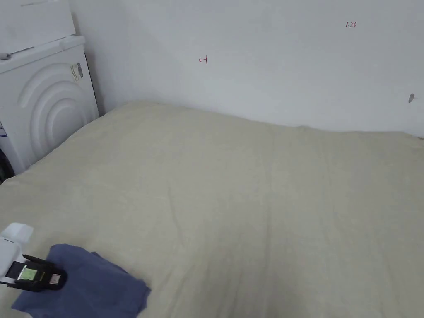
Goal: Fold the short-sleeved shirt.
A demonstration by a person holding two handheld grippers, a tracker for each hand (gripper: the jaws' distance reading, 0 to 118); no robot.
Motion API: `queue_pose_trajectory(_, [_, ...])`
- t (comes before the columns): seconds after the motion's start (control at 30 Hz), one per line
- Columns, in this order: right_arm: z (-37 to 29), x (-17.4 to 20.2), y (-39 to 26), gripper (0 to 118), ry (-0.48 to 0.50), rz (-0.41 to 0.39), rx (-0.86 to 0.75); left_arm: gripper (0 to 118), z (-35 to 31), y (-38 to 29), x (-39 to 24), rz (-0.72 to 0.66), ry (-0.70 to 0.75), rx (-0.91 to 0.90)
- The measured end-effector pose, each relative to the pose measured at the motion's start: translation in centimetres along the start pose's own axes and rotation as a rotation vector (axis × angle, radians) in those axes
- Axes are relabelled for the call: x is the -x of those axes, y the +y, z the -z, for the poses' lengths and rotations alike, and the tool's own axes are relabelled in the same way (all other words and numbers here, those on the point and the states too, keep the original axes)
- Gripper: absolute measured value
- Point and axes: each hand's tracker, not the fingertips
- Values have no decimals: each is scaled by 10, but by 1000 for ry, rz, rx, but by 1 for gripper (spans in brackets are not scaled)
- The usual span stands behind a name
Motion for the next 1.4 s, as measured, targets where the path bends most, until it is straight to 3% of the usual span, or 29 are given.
queue_pose_trajectory(0.17, [3,5,-2,0,-9,-11,19,22,11,9,41,-117,152,11])
queue_pose_trajectory(0.33, [8,10,-4,0,-7,-19,41,22,47,7,64,-132,233,69])
queue_pose_trajectory(0.87, [11,15,-3,0,-7,-27,52,23,35,3,58,-168,381,54])
queue_pose_trajectory(1.03, [11,12,-3,1,-6,-15,51,32,32,2,46,-119,435,32])
queue_pose_trajectory(1.1, [10,10,-1,1,-5,-15,47,48,25,1,39,-78,495,16])
queue_pose_trajectory(1.17, [9,7,1,1,-8,-13,41,59,15,2,34,-48,524,-27])
queue_pose_trajectory(1.27, [8,2,3,1,-16,-5,29,59,-1,2,13,-3,604,-148])
queue_pose_trajectory(1.4, [8,-9,10,1,-38,28,5,57,-12,0,-40,59,578,-406])
